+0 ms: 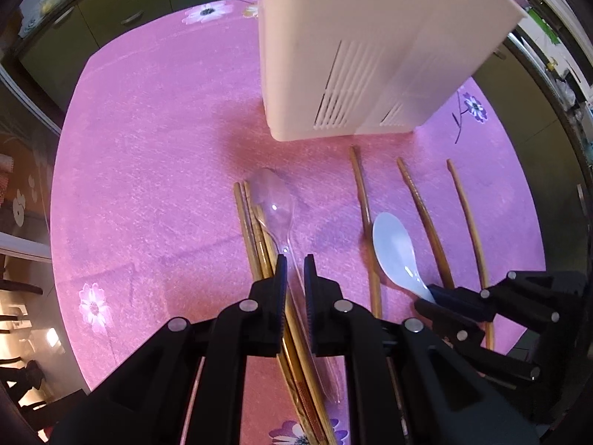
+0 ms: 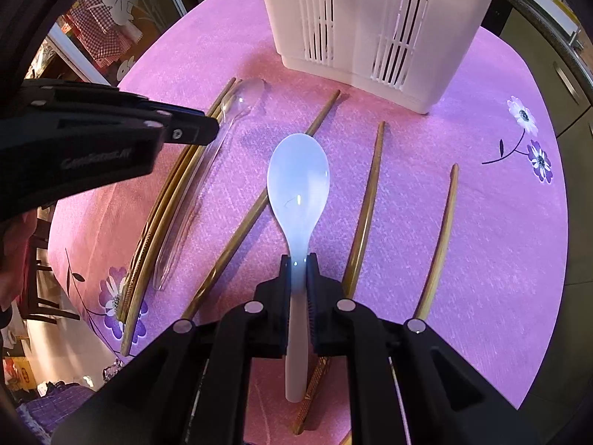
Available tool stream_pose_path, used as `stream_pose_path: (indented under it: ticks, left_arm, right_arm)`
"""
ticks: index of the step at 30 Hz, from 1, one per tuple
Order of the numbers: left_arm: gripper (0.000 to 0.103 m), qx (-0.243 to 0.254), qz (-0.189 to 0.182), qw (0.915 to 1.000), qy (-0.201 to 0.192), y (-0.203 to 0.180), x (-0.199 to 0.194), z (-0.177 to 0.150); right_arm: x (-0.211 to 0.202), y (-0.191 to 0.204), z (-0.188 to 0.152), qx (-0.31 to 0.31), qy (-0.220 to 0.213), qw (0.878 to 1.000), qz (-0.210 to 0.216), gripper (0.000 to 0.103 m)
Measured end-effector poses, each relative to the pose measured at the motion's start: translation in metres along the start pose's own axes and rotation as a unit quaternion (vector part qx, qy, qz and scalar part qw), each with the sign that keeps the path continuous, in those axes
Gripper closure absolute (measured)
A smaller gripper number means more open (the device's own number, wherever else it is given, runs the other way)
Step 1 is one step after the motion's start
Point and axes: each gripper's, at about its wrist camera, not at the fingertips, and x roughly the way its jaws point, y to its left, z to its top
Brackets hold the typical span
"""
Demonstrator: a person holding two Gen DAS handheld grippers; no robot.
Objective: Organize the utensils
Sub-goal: 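Lift the clear spoon with the left gripper while the right gripper lifts the white spoon toward the caddy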
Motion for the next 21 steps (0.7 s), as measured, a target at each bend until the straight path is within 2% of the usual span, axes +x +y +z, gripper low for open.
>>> stream_pose_path:
  ticks: [6,13,21]
  left_arm:
    - [0.094,0.0,0.015,0.9997,0.019,-0.003,0.013,0.005]
    - [0.091,-0.001,0.022,0.9995,0.023,-0.009,0.022,0.013]
    - [0.093,0.015,0.041,0.999,0.01,-0.021,0.021,0.014]
  right_arm:
    - [0.002,-0.004,0.003,-0.001,0.0,1.0,0.002,0.094]
    - [0.003,-0.004,0.004,-0.003,0.0,1.0,0.002,0.094]
    - [0.006,0.003,0.007,-0.018,0.004,1.0,-0.014,0.094]
